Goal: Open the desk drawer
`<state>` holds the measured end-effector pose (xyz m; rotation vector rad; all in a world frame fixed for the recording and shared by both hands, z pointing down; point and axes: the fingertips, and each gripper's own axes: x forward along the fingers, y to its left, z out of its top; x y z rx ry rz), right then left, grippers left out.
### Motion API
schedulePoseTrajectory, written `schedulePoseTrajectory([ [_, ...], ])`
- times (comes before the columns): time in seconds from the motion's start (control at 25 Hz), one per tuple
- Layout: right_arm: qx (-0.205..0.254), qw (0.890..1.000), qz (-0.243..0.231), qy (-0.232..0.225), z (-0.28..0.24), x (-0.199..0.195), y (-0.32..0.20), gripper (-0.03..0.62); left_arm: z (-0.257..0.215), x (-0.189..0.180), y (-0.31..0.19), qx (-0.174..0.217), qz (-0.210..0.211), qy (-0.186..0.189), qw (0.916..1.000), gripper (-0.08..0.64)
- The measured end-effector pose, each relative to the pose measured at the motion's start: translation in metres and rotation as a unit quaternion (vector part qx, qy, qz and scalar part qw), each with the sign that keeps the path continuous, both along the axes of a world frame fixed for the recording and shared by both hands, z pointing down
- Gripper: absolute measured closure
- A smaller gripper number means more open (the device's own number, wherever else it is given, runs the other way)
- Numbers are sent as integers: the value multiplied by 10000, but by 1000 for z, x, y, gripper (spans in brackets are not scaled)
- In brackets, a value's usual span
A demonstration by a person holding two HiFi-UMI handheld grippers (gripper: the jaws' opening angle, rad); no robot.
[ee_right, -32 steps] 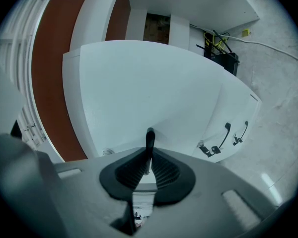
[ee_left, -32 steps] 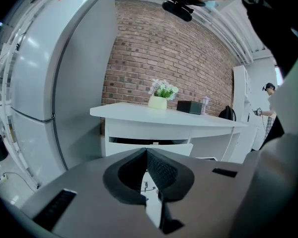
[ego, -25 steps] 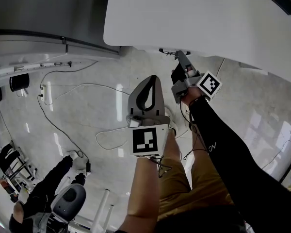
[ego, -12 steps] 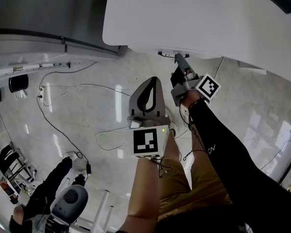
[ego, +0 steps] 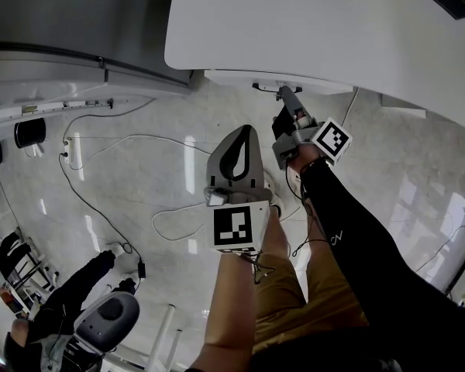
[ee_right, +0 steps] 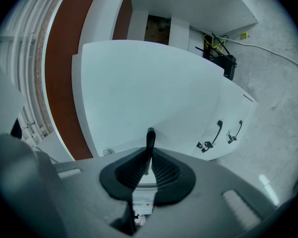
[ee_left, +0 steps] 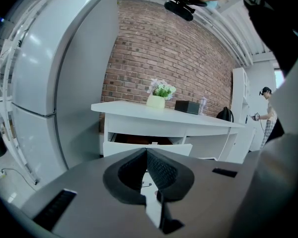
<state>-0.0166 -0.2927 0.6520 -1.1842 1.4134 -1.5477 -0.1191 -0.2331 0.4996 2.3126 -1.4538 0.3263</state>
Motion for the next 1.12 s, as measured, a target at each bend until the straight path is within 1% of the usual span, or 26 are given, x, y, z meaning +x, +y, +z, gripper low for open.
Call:
schedulePoseTrajectory([
  [0.16, -29, 10000, -13, -10, 1, 0, 1, 561, -1, 1, 1, -30, -1, 38, 10000, 552],
  [0.36, -36, 10000, -26, -30, 0, -4, 7, 561, 0, -2, 3, -46, 12, 1, 10000, 552],
  [0.48, -37, 10000, -69, -22, 0, -6, 13, 561, 4, -5, 9, -60, 36, -119, 9999, 552],
  [0.64, -44, 9999, -94, -13, 1, -8, 18, 561, 8, -6, 18, -114, 50, -134, 9998, 552],
  [0.76, -95, 9998, -147, 18, 6, -6, 18, 561, 15, -5, 19, -194, 82, -213, 9996, 552],
  [0.92, -124, 9998, -154, 9, 0, -12, 33, 561, 10, -8, 32, -155, 69, -150, 9997, 552],
  [1.12, -136, 9997, -183, 47, 1, -13, 42, 560, 11, -13, 41, -154, 68, -190, 9997, 552],
])
